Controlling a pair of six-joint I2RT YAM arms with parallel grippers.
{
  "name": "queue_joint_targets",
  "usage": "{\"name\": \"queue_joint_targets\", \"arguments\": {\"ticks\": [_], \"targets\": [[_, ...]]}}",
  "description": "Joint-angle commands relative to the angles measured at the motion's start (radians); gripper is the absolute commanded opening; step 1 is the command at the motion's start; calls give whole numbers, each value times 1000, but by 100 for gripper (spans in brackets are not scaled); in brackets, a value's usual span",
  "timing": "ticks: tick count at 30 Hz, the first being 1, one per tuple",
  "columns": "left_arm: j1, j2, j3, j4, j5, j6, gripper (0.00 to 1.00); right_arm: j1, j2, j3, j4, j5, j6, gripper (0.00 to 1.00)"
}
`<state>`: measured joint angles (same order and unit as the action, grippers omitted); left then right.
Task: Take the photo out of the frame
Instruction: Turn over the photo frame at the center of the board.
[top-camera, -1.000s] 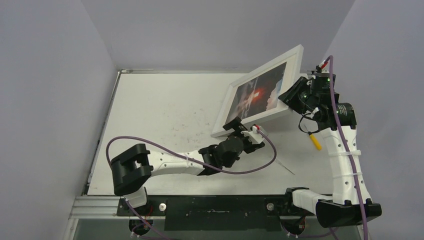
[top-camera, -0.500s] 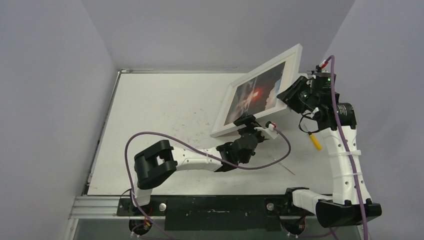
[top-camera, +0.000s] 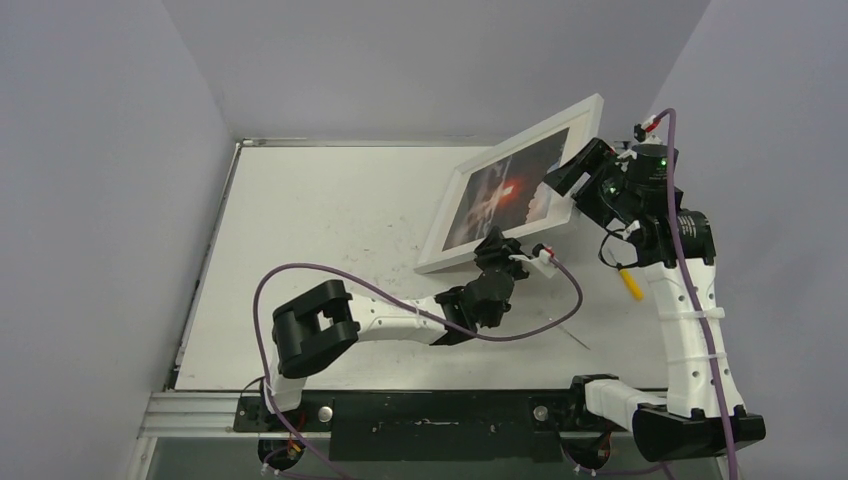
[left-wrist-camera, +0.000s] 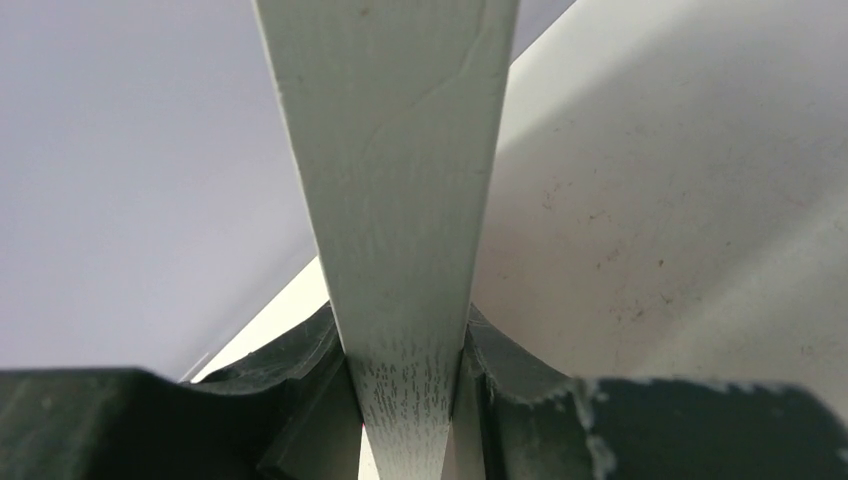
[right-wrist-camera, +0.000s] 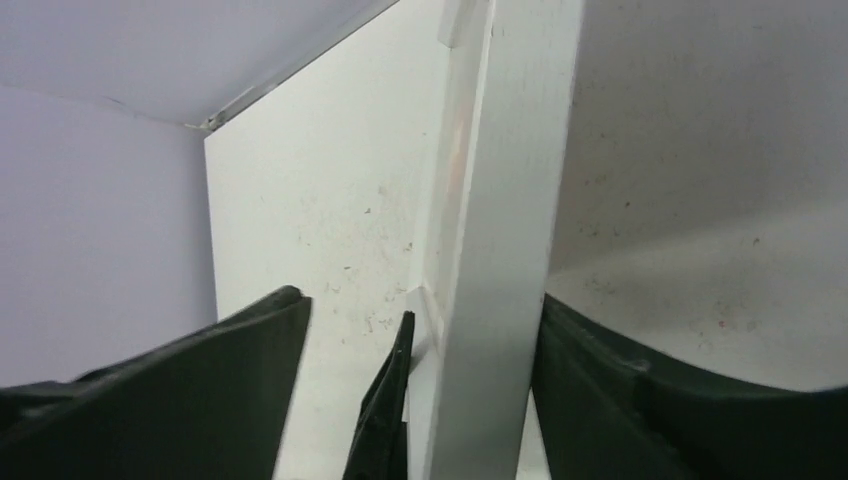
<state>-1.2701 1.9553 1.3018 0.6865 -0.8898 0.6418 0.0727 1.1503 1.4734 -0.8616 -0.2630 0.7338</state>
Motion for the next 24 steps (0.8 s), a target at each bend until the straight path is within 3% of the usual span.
{"name": "queue_joint_targets", "arguments": {"ticks": [1, 3, 6, 9, 16, 24], "targets": [[-9, -133, -51, 100, -37, -34, 0, 4, -44, -2, 160, -21, -17, 84], [-13, -170, -82, 98, -38, -55, 0, 3, -39, 1, 185, -27, -15, 94], [-17, -232, -121, 88, -42, -94, 0, 3, -22, 44, 223, -39, -16, 100], [-18, -301, -163, 68, -39, -145, 0, 1, -8, 89, 257, -32, -25, 94], [-16, -478, -252, -25, -11, -292, 0, -2, -13, 113, 294, 98, -40, 91], [39, -682, -405, -116, 87, -507, 0, -5, -86, -122, 472, 167, 34, 91]]}}
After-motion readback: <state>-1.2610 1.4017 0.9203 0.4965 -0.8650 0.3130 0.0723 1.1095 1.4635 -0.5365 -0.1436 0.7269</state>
